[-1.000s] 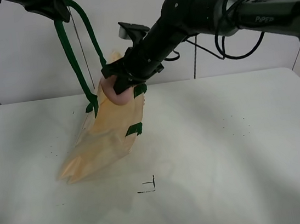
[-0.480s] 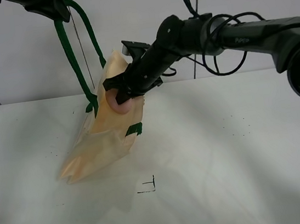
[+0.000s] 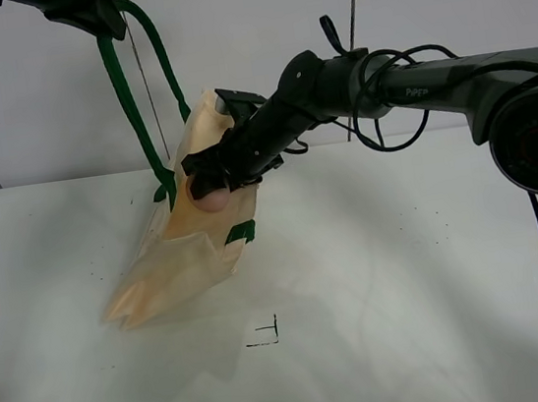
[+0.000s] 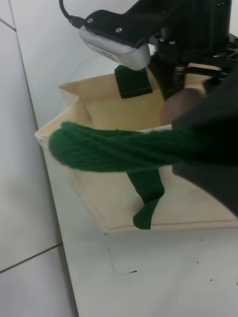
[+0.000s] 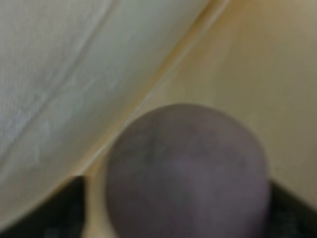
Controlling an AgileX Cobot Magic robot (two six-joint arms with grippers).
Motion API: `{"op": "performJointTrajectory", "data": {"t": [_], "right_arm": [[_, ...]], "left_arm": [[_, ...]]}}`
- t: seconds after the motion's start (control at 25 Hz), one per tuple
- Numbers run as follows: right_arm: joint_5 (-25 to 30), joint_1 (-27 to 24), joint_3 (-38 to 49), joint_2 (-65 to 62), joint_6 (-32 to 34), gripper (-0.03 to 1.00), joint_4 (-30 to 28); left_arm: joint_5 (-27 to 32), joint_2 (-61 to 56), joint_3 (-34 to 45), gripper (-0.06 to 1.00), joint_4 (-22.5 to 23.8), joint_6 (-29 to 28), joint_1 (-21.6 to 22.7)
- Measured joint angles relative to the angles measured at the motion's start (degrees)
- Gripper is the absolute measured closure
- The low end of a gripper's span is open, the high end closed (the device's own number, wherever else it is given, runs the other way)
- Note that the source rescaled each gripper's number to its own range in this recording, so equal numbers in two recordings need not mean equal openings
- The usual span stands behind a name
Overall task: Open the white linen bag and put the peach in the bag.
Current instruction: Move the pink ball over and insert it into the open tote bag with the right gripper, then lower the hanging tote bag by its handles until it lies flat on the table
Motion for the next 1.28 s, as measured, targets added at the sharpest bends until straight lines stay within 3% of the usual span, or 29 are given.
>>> {"op": "performJointTrajectory", "data": {"t": [0.12,0.28,0.48,0.64,0.92,1.28], "right_arm": [[0.20,0.00,-0.07,0.00,0.35,0.02,-1.27],[6.71,-0.70,-3.78,0.18,5.05,-0.03,-7.65],[21.71,-1.60,-13.48,0.20,18.08,-0.03,-26.13],[29.41,-1.91,-18.66,0.20,26.28,-0.03,-41.36],[30.53,-7.49,-19.32,0.20,28.00,-0.03,-42.82],[30.53,-24.71,-19.32,0.20,28.03,-0.03,-42.97]], "left_arm": [[0.00,0.00,0.00,0.94,0.00,0.00,0.00],[0.00,0.00,0.00,0.94,-0.10,0.00,0.00],[0.00,-0.05,0.00,0.94,-0.10,0.00,0.00],[0.00,-0.05,0.00,0.94,-0.10,0.00,0.00],[0.00,-0.05,0.00,0.94,-0.10,0.00,0.00],[0.00,-0.05,0.00,0.94,-0.10,0.00,0.00]]}}
